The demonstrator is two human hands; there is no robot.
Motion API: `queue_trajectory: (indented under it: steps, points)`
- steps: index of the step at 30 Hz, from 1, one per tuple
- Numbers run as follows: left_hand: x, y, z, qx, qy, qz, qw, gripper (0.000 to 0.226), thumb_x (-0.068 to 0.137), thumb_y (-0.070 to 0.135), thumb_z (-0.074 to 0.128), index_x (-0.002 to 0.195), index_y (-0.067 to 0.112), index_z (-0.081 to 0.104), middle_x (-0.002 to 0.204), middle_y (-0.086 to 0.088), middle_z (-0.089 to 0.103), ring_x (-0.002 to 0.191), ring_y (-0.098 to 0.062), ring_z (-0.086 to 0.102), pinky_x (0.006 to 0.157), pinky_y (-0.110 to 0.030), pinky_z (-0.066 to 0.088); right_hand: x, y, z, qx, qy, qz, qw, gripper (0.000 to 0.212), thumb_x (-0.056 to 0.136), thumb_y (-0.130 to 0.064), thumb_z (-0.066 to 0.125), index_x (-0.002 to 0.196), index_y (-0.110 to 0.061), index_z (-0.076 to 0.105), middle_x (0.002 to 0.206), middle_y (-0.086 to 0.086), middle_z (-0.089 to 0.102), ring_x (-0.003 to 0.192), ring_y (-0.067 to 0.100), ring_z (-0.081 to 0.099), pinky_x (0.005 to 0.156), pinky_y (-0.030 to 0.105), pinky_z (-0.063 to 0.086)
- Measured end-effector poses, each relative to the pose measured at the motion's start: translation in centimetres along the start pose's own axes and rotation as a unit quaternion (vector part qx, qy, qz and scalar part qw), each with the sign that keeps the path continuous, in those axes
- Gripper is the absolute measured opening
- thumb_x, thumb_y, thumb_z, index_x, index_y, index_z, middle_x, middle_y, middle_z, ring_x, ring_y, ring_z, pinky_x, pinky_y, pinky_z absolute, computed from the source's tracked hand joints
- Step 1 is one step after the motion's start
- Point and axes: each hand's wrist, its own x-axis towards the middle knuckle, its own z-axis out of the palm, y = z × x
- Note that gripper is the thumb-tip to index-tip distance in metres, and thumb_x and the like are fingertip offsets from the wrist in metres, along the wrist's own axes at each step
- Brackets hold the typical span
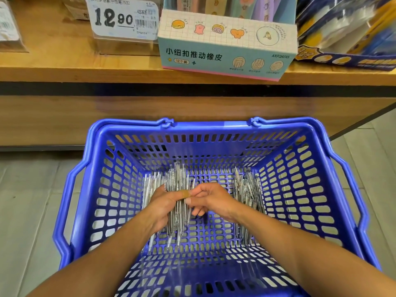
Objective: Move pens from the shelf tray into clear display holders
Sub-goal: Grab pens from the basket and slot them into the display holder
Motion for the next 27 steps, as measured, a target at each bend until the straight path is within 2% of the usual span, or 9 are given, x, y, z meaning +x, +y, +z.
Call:
queue_trajectory:
  steps: [3, 5, 7, 10, 13, 15, 21, 25, 27]
  points:
    - [0.2, -0.1, 0.0, 0.001, 0.013, 0.006, 1.0, 0.148, 0.034, 0.032, 0.094, 0.155, 0.02, 0.01, 0.146, -0.021, 0.047, 0.132, -0.039, 0.049, 0.109, -0.058, 0.039, -0.1, 1.1, -2.2, -0.081, 0.123, 0.049, 0.988, 0.01, 0.087, -0.017, 0.071, 0.095, -0.011, 0.068, 0.082, 0.006, 0.073, 0.064, 0.015, 0.069, 0.064, 0.027, 0.059]
    - [0.3, -0.2, -0.1, 0.0, 0.019, 0.006, 1.0, 0.139, 0.046, 0.028, 0.094, 0.156, 0.02, 0.011, 0.152, -0.017, 0.041, 0.135, -0.035, 0.045, 0.113, -0.055, 0.036, -0.1, 2.2, -4.2, -0.245, 0.285, 0.101, 0.921, 0.013, 0.09, -0.019, 0.067, 0.092, -0.006, 0.066, 0.084, 0.009, 0.071, 0.07, 0.02, 0.069, 0.071, 0.035, 0.06]
    - [0.5, -0.5, -0.3, 0.003, 0.034, 0.005, 0.999, 0.126, 0.061, 0.023, 0.091, 0.157, 0.019, 0.01, 0.157, -0.012, 0.032, 0.139, -0.032, 0.039, 0.116, -0.051, 0.031, -0.6, 2.8, -5.6, -0.348, 0.366, 0.144, 0.851, 0.019, 0.091, -0.022, 0.065, 0.098, -0.004, 0.058, 0.088, 0.01, 0.068, 0.078, 0.025, 0.068, 0.065, 0.033, 0.057]
    - [0.5, -0.6, -0.2, 0.007, 0.035, 0.001, 0.999, 0.122, 0.067, 0.023, 0.089, 0.157, 0.017, 0.008, 0.16, -0.011, 0.025, 0.143, -0.03, 0.031, 0.118, -0.047, 0.026, -1.1, 3.3, -6.3, -0.39, 0.359, 0.188, 0.827, 0.023, 0.094, -0.02, 0.062, 0.105, -0.001, 0.055, 0.081, 0.007, 0.064, 0.071, 0.021, 0.066, 0.055, 0.029, 0.054]
    - [0.4, -0.5, -0.1, 0.0, 0.032, -0.001, 1.0, 0.125, 0.063, 0.022, 0.091, 0.157, 0.017, 0.007, 0.155, -0.015, 0.036, 0.138, -0.034, 0.04, 0.115, -0.052, 0.033, -0.8, 3.6, -6.3, -0.417, 0.332, 0.203, 0.822, 0.019, 0.094, -0.022, 0.061, 0.096, -0.003, 0.063, 0.081, 0.008, 0.067, 0.072, 0.022, 0.068, 0.062, 0.032, 0.059]
    - [0.2, -0.4, -0.1, 0.0, 0.029, -0.003, 1.0, 0.128, 0.061, 0.022, 0.092, 0.157, 0.015, 0.007, 0.151, -0.018, 0.041, 0.134, -0.035, 0.045, 0.112, -0.055, 0.037, -0.7, 3.4, -6.2, -0.412, 0.323, 0.208, 0.826, 0.02, 0.094, -0.024, 0.061, 0.092, -0.004, 0.064, 0.084, 0.009, 0.068, 0.075, 0.024, 0.069, 0.066, 0.034, 0.06]
    - [-0.1, -0.3, 0.2, 0.006, 0.022, -0.002, 1.0, 0.128, 0.061, 0.021, 0.092, 0.157, 0.013, 0.008, 0.154, -0.019, 0.037, 0.138, -0.036, 0.04, 0.114, -0.055, 0.035, -0.4, 2.9, -5.9, -0.415, 0.307, 0.165, 0.84, 0.027, 0.097, -0.022, 0.054, 0.071, -0.013, 0.055, 0.067, 0.002, 0.058, 0.06, 0.017, 0.059, 0.051, 0.026, 0.049]
    - [-0.6, 0.0, 0.4, -0.002, -0.003, 0.001, 1.0, 0.132, 0.045, 0.026, 0.093, 0.154, 0.014, 0.02, 0.148, -0.023, 0.046, 0.135, -0.04, 0.045, 0.111, -0.059, 0.036, -0.3, 1.4, -5.2, -0.253, 0.228, 0.056, 0.938, 0.006, 0.099, -0.017, 0.053, 0.104, -0.018, 0.056, 0.06, -0.001, 0.058, 0.042, 0.006, 0.051, 0.042, 0.017, 0.041]
    - [-0.7, 0.0, 0.6, -0.01, -0.004, -0.002, 1.0, 0.137, 0.044, 0.024, 0.093, 0.156, 0.017, 0.015, 0.146, -0.023, 0.047, 0.135, -0.04, 0.045, 0.111, -0.06, 0.036, -0.3, 0.5, -4.3, -0.13, 0.17, 0.038, 0.976, 0.014, 0.097, -0.014, 0.057, 0.111, -0.013, 0.053, 0.066, 0.002, 0.064, 0.048, 0.008, 0.059, 0.046, 0.019, 0.046]
